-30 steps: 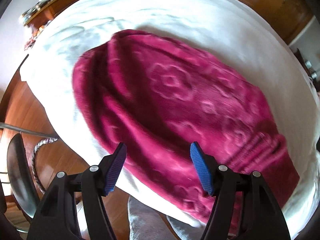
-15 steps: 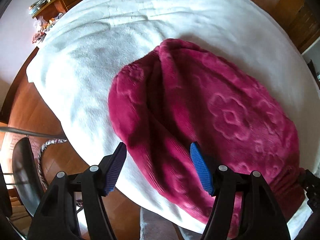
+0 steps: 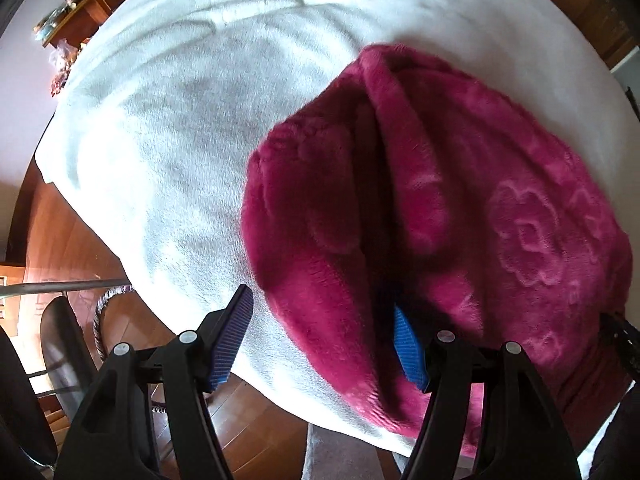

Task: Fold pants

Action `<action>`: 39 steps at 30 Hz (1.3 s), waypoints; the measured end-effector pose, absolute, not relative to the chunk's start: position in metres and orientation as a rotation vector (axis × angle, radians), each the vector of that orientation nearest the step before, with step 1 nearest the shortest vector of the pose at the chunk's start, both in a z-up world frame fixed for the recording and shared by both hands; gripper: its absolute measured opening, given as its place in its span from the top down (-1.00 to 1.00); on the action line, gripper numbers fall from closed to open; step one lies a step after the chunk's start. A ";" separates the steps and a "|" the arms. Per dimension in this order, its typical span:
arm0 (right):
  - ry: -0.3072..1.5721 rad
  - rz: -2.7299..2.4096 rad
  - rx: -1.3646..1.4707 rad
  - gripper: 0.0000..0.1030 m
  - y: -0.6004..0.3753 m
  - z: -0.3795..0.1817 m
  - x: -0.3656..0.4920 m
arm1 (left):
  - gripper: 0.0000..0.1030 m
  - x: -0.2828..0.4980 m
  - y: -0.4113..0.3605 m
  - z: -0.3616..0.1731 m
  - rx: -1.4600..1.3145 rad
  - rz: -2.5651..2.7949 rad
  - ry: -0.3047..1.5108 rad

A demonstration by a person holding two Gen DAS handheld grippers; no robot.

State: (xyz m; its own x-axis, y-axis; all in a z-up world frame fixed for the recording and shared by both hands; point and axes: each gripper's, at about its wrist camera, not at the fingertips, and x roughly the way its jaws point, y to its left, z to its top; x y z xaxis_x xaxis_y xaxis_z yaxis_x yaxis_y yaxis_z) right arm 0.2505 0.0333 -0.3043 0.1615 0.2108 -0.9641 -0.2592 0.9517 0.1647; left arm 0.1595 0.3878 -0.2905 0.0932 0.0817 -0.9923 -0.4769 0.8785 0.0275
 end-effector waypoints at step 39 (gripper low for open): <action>1.313 0.225 0.262 -0.24 -0.233 -0.300 0.166 | -0.28 0.142 0.062 -0.259 -0.126 -0.040 1.400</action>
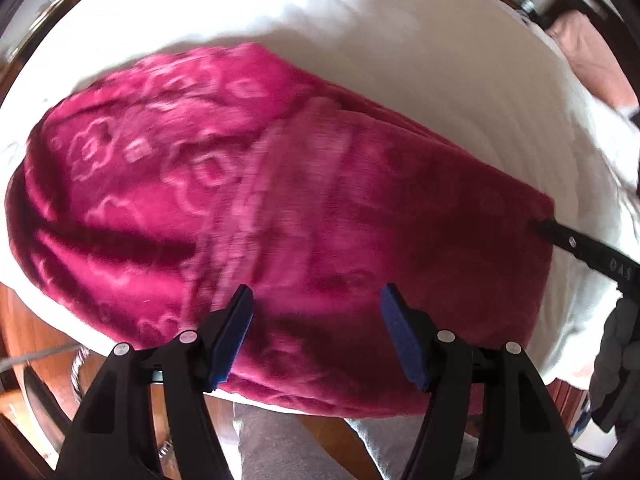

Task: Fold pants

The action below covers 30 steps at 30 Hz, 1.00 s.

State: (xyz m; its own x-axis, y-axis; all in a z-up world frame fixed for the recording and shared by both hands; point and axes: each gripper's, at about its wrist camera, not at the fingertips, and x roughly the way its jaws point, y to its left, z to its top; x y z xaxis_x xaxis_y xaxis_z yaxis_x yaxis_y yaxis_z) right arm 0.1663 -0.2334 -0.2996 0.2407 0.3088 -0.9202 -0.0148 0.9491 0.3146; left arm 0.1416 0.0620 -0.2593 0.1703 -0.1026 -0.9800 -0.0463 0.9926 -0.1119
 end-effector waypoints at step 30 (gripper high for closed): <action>1.186 0.010 0.181 -0.43 -0.108 -0.236 0.164 | -0.50 0.138 0.428 -0.257 -0.530 0.422 1.236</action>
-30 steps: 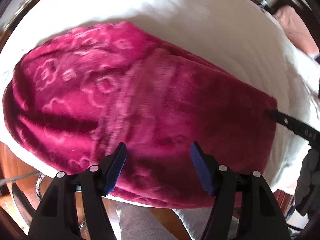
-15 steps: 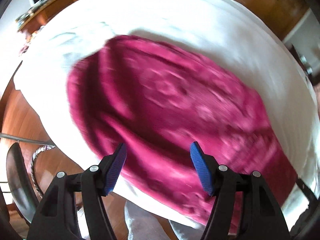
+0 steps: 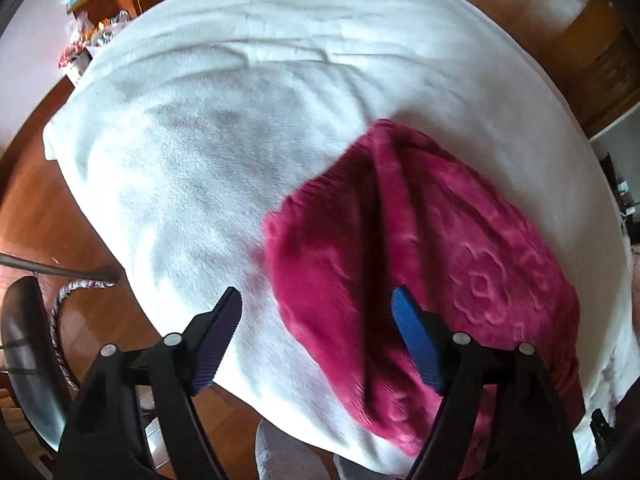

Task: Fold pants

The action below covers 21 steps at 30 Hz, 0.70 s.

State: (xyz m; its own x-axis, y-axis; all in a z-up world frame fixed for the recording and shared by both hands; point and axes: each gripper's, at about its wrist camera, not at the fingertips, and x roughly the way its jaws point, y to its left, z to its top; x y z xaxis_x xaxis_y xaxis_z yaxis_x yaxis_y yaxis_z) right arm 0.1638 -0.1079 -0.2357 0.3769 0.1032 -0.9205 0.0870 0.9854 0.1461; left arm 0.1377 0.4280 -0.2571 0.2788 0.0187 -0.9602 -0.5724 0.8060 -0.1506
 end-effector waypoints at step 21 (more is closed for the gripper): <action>1.235 0.176 0.100 -0.43 0.020 -0.226 0.143 | -0.58 0.148 0.482 -0.344 -0.919 0.268 1.286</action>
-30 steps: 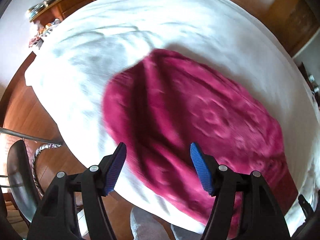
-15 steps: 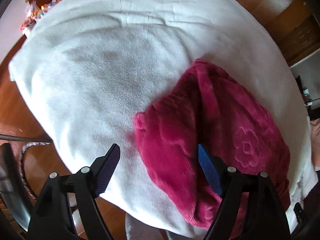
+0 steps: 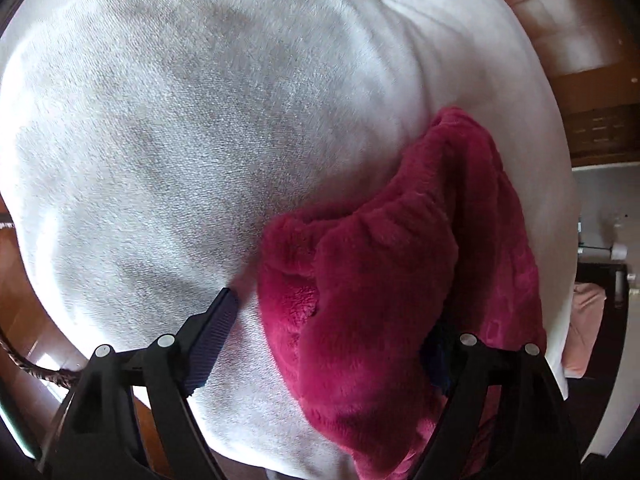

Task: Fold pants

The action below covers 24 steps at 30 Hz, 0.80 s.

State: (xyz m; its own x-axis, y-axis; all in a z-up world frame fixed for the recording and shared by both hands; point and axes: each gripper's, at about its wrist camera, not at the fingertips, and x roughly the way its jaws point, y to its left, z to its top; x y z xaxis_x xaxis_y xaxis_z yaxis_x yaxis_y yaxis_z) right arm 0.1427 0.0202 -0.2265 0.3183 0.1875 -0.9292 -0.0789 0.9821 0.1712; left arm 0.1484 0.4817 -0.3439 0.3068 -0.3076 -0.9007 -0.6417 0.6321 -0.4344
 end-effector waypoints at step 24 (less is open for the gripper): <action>1.167 0.127 0.219 -0.43 -0.084 -0.211 0.099 | 0.60 0.175 0.373 -0.217 -0.844 -0.026 1.070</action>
